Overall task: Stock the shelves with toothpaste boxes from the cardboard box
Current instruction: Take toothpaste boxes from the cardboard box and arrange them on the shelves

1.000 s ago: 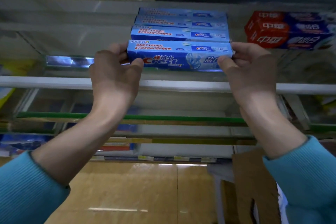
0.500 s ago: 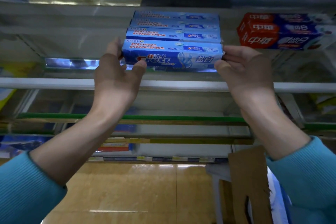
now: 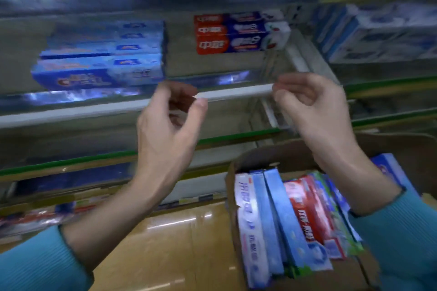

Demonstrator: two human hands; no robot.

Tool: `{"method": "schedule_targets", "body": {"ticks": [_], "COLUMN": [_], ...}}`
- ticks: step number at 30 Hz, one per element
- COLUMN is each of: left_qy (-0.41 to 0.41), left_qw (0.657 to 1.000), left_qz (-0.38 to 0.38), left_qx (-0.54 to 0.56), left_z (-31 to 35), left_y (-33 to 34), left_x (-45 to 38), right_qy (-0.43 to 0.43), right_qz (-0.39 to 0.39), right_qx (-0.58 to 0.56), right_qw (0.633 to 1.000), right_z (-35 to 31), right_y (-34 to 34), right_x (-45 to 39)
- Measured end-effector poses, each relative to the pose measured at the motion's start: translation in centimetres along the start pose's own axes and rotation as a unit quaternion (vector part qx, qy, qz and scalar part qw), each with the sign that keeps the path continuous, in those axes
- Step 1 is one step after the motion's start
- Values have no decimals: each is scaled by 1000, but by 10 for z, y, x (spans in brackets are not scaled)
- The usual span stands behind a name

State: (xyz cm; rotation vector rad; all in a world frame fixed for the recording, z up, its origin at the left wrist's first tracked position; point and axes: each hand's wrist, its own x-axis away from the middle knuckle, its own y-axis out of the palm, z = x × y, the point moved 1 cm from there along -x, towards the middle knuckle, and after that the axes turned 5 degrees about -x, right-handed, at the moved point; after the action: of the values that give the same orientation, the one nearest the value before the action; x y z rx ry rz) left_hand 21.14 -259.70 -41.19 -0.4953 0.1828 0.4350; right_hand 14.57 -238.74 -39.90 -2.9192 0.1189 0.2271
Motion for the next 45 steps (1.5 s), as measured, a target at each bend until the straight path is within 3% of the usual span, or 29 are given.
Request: {"method": "schedule_targets", "body": {"ticks": [7,15,21,27,39,45], "left_qy": [-50,-67,-104,-118,-122,-123], "left_qw": [980,945,928,924,935,962], "left_qz": [-184,-312,-334,-324,-304,-243], "left_qx": [60,-67,-130,-163,-134,-10], "left_z": [45,39,18,9,8,13], "left_y": [127,249,310,332,319,283], "left_x": [56,110,130,140,135,119], "right_qy": [82,235,342,375,380,334], "right_qz": [-14,-27,-69,-117,-144,-216], "right_qx": [69,169,225,237,192,137], "right_qw": [994,957,910,888,893,907], "right_z": [54,147,204,218,220,165], "right_y": [-114,-214,-245,-243,-243,-242], "right_x": [27,62,74,73,68,53]}}
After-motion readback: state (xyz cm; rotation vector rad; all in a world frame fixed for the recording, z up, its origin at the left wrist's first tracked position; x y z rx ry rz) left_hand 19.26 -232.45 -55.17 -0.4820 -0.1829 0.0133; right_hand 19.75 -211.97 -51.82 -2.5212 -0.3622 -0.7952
